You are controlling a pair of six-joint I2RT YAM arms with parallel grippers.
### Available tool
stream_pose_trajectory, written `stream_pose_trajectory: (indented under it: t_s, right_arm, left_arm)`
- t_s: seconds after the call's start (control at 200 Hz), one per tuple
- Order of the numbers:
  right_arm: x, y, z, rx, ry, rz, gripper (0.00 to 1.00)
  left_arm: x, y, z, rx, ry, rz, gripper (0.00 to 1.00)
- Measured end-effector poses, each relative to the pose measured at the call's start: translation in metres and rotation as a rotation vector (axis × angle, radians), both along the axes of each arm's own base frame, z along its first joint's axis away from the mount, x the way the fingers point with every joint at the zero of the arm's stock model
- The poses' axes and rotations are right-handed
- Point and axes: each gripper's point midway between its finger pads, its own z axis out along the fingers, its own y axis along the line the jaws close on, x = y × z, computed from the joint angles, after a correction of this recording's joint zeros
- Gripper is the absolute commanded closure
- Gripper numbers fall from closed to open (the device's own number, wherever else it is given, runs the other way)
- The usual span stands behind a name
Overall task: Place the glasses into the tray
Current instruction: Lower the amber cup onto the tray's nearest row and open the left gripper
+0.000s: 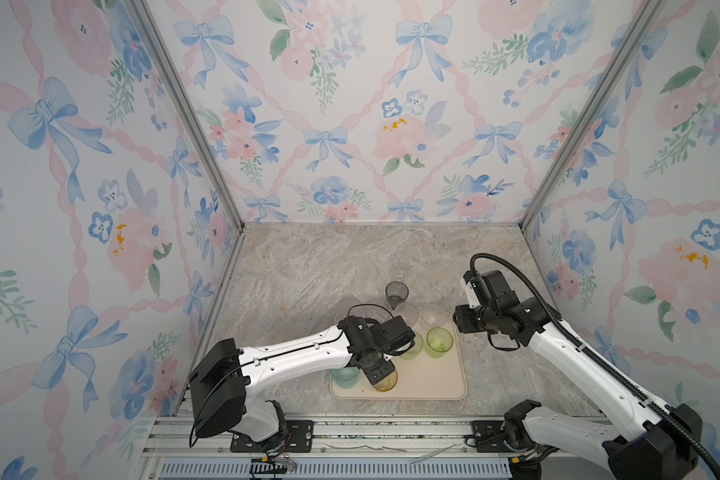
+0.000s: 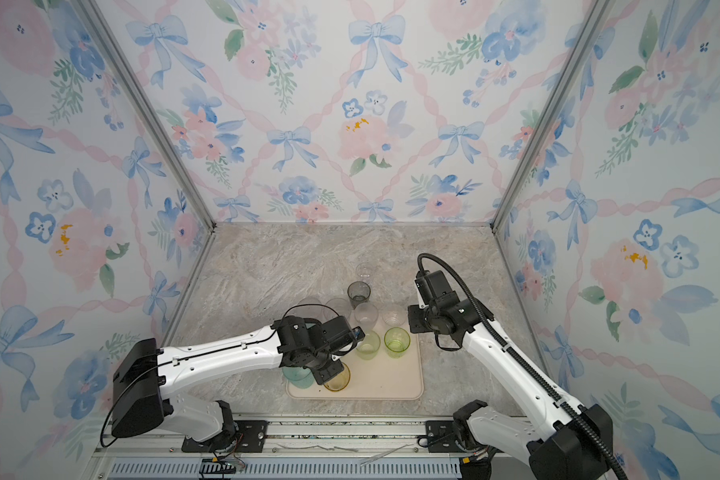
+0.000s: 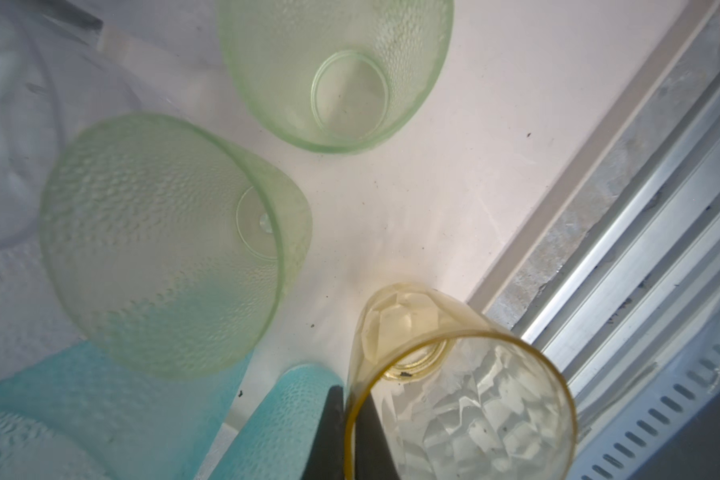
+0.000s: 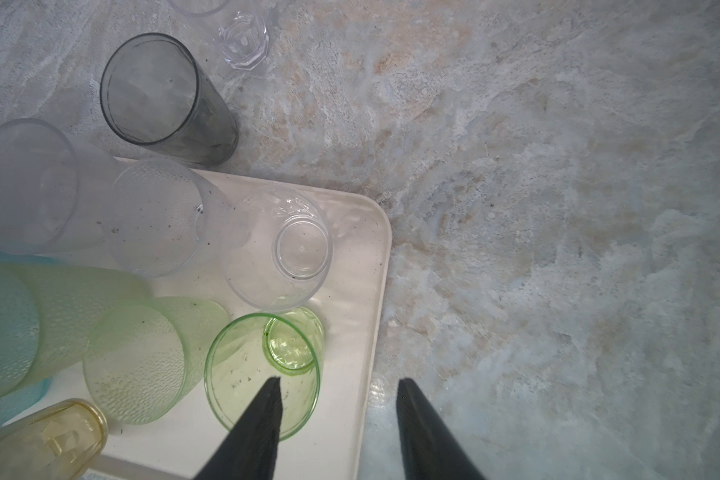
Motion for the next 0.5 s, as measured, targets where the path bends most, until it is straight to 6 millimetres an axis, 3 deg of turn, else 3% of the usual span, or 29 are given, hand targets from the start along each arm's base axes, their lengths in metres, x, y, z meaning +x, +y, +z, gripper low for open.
stream_pose_trajectory:
  t_s: [0.5]
  right_arm:
    - [-0.002,-0.003,-0.006,-0.013,0.010,-0.004,0.51]
  left_arm:
    - [0.018,0.000,-0.017,-0.004,0.000,0.062,1.00]
